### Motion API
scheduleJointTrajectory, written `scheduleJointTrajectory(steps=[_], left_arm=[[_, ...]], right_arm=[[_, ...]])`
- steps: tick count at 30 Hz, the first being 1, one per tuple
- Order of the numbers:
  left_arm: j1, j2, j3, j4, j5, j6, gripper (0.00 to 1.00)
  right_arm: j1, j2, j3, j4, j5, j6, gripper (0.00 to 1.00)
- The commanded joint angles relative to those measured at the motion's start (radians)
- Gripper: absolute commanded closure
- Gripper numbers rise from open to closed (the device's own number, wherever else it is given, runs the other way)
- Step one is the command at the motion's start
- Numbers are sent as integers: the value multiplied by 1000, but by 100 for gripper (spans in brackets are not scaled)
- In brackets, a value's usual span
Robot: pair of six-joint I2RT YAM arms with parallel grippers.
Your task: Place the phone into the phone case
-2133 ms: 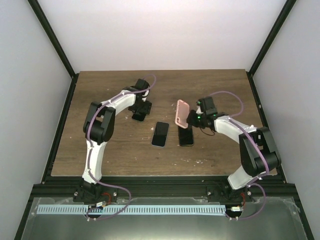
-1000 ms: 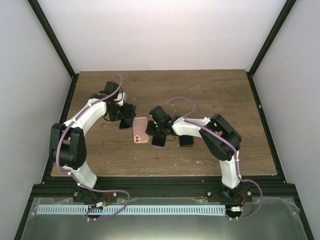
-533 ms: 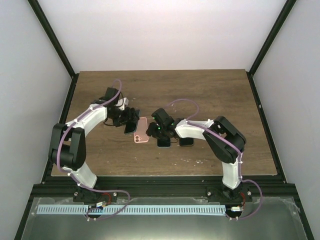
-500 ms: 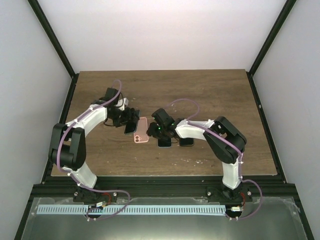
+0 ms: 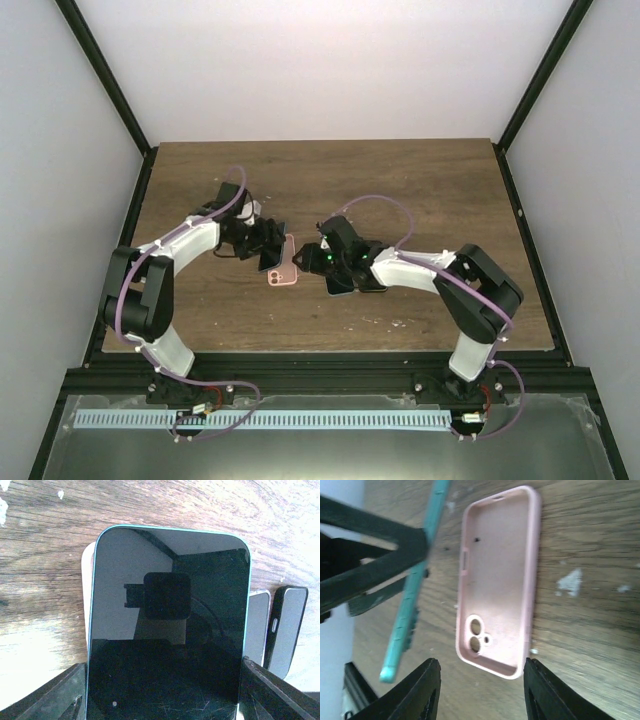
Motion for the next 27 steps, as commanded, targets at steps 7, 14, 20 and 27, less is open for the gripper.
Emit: scheduleJointTrajectory(steps=[7,14,20,27], left_arm=[[-3,-2,-67,136,46,-89,46],[-16,24,-72,161,58,-109,47],[-32,34,-82,178,60,-118,47],[-32,25,-88,171,51,-109,34]], right_arm=[[1,67,37,226,-189,31,56],[1,118,85,185,-194,43,60],[2,144,100,174,-185,39,81],[2,138,87,146,-179,36,98]])
